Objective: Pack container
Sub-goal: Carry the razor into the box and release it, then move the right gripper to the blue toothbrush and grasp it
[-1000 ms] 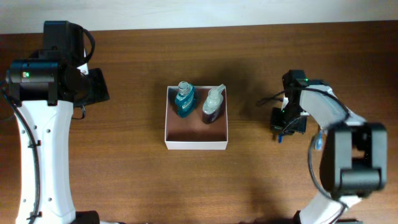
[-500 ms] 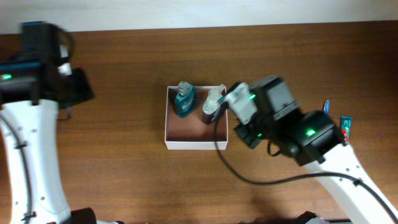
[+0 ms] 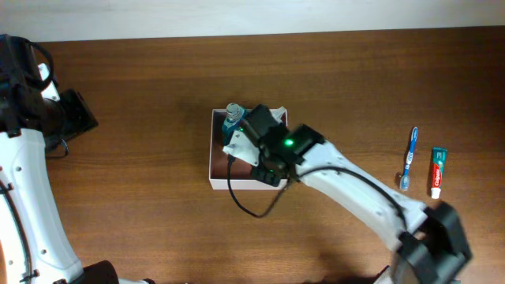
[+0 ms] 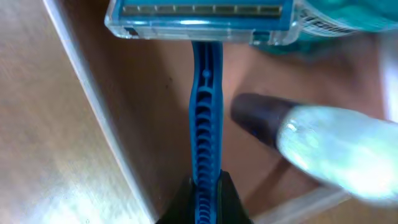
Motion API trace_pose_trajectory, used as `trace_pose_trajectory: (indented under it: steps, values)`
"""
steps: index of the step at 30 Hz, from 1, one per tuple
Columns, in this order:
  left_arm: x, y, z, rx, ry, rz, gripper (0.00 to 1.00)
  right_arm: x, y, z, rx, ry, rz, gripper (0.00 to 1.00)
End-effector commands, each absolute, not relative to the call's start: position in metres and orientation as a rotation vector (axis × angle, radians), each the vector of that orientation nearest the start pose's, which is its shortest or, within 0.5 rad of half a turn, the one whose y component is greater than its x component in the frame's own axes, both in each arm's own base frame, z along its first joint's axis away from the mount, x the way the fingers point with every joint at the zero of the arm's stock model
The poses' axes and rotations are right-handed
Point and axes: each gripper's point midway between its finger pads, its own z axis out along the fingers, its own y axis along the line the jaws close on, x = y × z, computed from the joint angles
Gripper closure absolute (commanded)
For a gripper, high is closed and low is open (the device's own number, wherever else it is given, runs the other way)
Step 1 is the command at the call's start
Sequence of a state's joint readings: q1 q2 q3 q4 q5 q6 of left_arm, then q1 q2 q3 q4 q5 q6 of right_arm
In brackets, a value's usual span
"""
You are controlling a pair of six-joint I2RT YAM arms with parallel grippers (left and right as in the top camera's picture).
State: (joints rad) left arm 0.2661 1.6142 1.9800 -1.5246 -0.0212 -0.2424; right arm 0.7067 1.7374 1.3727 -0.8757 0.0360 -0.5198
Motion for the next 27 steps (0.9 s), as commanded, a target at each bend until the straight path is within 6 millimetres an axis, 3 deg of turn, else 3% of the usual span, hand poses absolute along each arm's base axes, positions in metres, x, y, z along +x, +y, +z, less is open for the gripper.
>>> trace_pose_trajectory:
  steps: [1, 4, 5, 7, 8, 11, 14, 17, 18, 19, 20, 21, 23, 24, 25, 27]
  values:
    - [0.325, 0.091, 0.292, -0.678, 2.657, 0.02, 0.43, 0.307, 0.258, 0.087, -1.649, 2.323, -0.005, 0.96]
    - [0.326, 0.091, 0.292, -0.678, 2.656, 0.02, 0.43, 0.306, 0.257, 0.077, -1.66, 2.35, -0.008, 0.95]
    - [0.326, 0.091, 0.292, -0.678, 2.656, 0.02, 0.43, 0.306, 0.257, 0.077, -1.652, 2.356, -0.006, 0.87]
    - [0.326, 0.091, 0.292, -0.677, 2.656, 0.02, 0.43, 0.305, 0.256, 0.077, -1.654, 2.358, -0.007, 0.55]
    - [0.326, 0.091, 0.292, -0.678, 2.656, 0.02, 0.43, 0.305, 0.256, 0.076, -1.657, 2.361, -0.007, 0.46]
    - [0.325, 0.091, 0.292, -0.678, 2.657, 0.02, 0.43, 0.305, 0.256, 0.082, -1.618, 2.371, -0.001, 0.36]
    - [0.325, 0.091, 0.292, -0.678, 2.657, 0.02, 0.43, 0.31, 0.257, 0.119, -1.477, 2.345, 0.015, 0.33]
    - [0.325, 0.091, 0.292, -0.678, 2.657, 0.02, 0.43, 0.326, 0.241, 0.188, -1.179, 2.279, -0.033, 0.32]
    - [0.325, 0.091, 0.292, -0.678, 2.657, 0.02, 0.43, 0.336, 0.221, 0.216, -0.977, 2.276, -0.08, 0.28]
    - [0.325, 0.091, 0.292, -0.678, 2.658, 0.02, 0.43, 0.344, 0.184, 0.248, -0.687, 2.284, -0.107, 0.14]
    - [0.325, 0.091, 0.292, -0.678, 2.658, 0.02, 0.43, 0.346, 0.169, 0.256, -0.598, 2.291, -0.105, 0.13]
    - [0.325, 0.091, 0.292, -0.678, 2.658, 0.02, 0.43, 0.348, 0.136, 0.268, -0.436, 2.313, -0.108, 0.13]
    - [0.325, 0.091, 0.292, -0.678, 2.657, 0.02, 0.43, 0.35, 0.075, 0.271, -0.138, 2.372, -0.136, 0.13]
    - [0.325, 0.091, 0.292, -0.678, 2.657, 0.02, 0.43, 0.35, 0.054, 0.268, -0.048, 2.397, -0.149, 0.12]
    - [0.325, 0.091, 0.292, -0.678, 2.657, 0.02, 0.43, 0.348, 0.021, 0.258, 0.069, 2.448, -0.15, 0.12]
    - [0.325, 0.091, 0.292, -0.678, 2.657, 0.02, 0.43, 0.347, -0.021, 0.239, 0.229, 2.522, -0.136, 0.12]
